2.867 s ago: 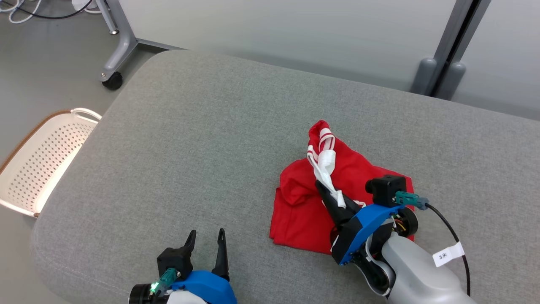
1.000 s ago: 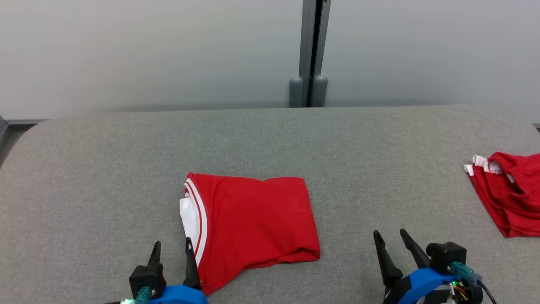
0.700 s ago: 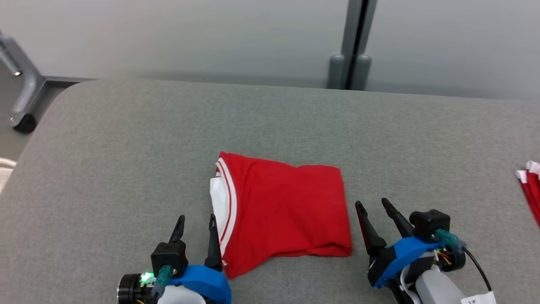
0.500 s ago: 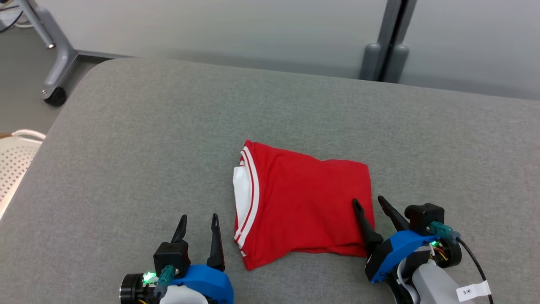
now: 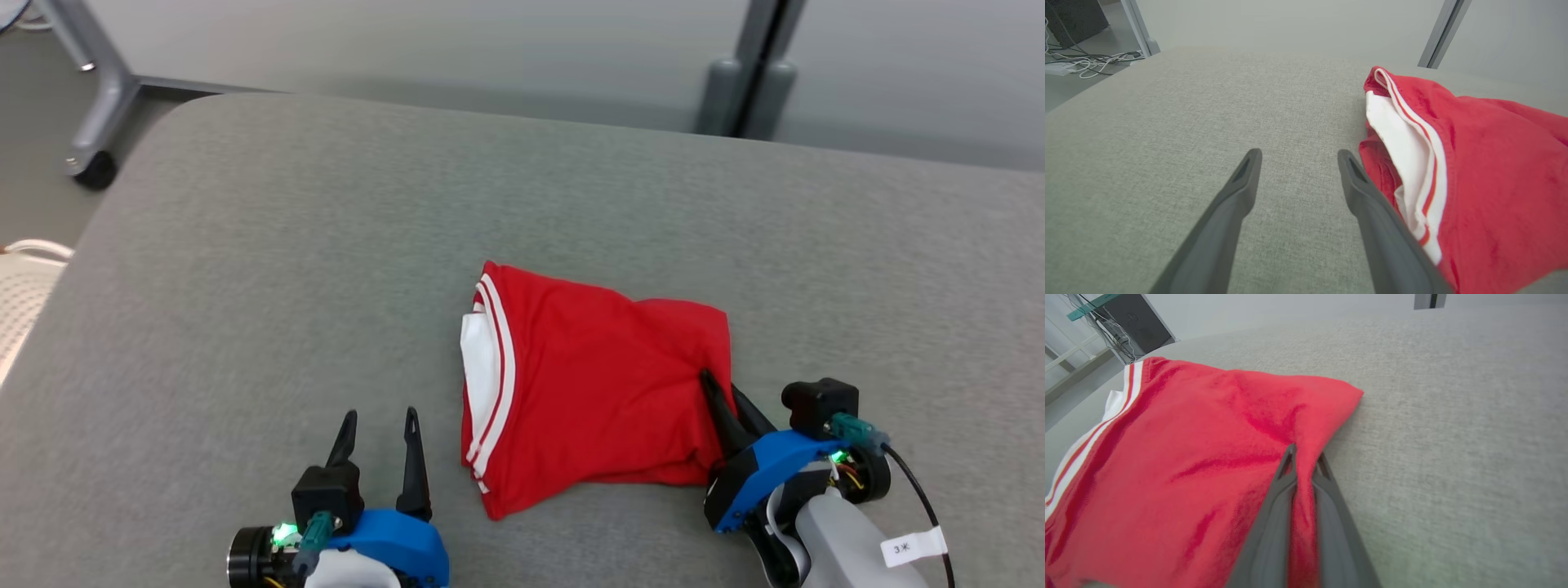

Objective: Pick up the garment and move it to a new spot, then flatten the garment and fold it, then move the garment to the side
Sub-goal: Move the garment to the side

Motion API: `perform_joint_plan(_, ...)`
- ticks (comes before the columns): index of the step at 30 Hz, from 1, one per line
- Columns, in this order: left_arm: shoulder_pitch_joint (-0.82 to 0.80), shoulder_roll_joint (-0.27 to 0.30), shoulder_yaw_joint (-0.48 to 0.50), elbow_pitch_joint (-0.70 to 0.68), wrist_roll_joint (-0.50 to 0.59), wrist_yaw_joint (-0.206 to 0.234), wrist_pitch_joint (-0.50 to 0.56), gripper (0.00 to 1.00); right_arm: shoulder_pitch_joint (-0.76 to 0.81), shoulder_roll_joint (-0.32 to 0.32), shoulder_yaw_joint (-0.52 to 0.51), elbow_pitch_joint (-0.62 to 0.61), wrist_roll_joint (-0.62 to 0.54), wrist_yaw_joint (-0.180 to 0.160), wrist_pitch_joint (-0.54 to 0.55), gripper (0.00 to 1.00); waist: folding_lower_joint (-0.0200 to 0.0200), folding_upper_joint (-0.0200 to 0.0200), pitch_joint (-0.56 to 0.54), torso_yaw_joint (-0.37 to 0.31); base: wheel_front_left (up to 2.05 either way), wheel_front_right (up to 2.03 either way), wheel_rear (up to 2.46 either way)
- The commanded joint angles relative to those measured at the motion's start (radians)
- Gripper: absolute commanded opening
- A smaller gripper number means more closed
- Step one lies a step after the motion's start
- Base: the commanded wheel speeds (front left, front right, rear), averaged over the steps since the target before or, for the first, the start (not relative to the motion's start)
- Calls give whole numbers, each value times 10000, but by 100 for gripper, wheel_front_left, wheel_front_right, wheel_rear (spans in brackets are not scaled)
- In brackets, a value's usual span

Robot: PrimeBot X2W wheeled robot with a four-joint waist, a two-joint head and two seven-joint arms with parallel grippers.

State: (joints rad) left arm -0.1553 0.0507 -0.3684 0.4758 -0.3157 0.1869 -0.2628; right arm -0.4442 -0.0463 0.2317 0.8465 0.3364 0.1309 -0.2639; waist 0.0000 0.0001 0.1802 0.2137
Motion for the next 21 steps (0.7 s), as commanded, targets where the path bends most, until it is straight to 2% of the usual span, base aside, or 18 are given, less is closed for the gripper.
perform_joint_plan(1,-42,-5,5,1,26,-38,-22,100,120,-91,-16,-77,-104,-2,0,0,0,-1,-251,-341,0,0,0)
perform_joint_plan(16,-433,0,236,413,126,-284,-22,100,76,-63,992,-833,692,-1,-2,0,0,-1,-614,-5089,0,0,0)
perform_joint_plan(21,-617,-4,271,569,181,-355,-23,100,91,-64,1175,-943,915,-1,-3,0,0,-1,-398,-6322,0,0,0)
